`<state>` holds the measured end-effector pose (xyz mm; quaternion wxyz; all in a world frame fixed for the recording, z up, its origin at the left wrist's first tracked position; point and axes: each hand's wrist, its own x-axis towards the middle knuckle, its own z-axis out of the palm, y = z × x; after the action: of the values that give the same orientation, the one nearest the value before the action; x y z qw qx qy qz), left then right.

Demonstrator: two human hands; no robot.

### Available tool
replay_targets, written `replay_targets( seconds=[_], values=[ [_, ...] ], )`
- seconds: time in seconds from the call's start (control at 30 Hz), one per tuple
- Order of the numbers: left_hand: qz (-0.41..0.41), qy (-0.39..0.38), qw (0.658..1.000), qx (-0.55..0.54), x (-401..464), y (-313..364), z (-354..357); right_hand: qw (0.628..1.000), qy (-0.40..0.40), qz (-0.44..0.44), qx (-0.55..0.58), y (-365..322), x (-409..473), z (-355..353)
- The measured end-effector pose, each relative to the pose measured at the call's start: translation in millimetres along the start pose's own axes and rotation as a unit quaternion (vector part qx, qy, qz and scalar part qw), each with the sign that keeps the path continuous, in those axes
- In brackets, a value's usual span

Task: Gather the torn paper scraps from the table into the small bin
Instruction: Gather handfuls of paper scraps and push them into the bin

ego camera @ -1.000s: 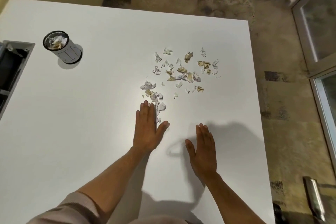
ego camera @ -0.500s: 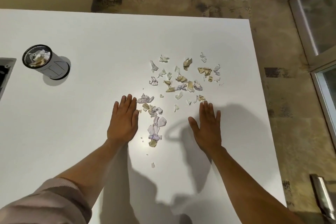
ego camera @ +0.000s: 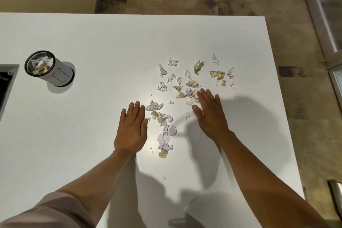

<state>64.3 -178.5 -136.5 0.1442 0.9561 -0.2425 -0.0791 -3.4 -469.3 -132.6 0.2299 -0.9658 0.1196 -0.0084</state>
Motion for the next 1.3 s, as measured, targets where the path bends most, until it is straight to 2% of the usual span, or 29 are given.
replay_targets(
  seconds=[0.1,0.17,0.27,0.33,0.43,0.53,0.7,0.77,0.87,0.97,1.03,1.1,1.2,1.3],
  values=[
    [0.002,0.000,1.000,0.004,0.5,-0.1,0.0,0.995,0.018,-0.045,0.086,-3.8,-14.1,3.1],
    [0.003,0.001,1.000,0.008,1.0,0.3,0.9,0.986,0.072,-0.035,0.148,-1.6,-14.6,0.2],
    [0.003,0.004,1.000,0.006,1.1,-0.1,1.9,0.976,0.175,0.021,0.125,13.8,9.5,-12.2],
    [0.005,0.007,1.000,0.006,1.2,-0.7,1.9,0.975,0.198,0.071,0.076,28.5,31.3,-22.1],
    [0.006,0.010,1.000,0.005,1.4,-0.7,2.2,0.976,0.166,0.134,0.038,50.1,57.4,-28.7],
    [0.005,0.014,1.000,0.002,1.2,0.3,2.0,0.984,0.081,0.158,0.034,57.6,70.8,-24.9],
    [0.004,0.012,1.000,0.000,1.8,1.9,0.2,0.999,0.028,0.042,-0.017,35.2,57.6,-15.1],
    [0.002,0.010,1.000,-0.001,1.5,1.9,0.1,1.000,0.006,0.003,0.024,25.6,46.2,-9.8],
    [0.001,0.011,1.000,0.003,1.8,1.6,0.1,0.984,0.051,0.020,0.169,18.1,42.7,-9.6],
    [-0.002,0.008,1.000,0.001,1.7,2.2,-0.7,0.967,0.153,0.083,0.187,17.8,62.3,-14.1],
    [-0.001,0.009,1.000,-0.001,2.2,2.8,-1.1,0.958,0.171,0.124,0.196,19.0,81.8,-18.9],
    [0.000,0.011,1.000,-0.004,2.3,3.0,-1.0,0.964,0.143,0.144,0.173,24.1,102.9,-22.4],
    [0.001,0.014,1.000,-0.008,2.1,2.7,-0.4,0.985,0.043,0.146,0.085,30.5,129.6,-24.0],
    [0.002,0.015,1.000,-0.004,2.8,1.6,-0.1,0.992,-0.027,0.082,0.087,20.4,135.5,-17.1]
  ],
)
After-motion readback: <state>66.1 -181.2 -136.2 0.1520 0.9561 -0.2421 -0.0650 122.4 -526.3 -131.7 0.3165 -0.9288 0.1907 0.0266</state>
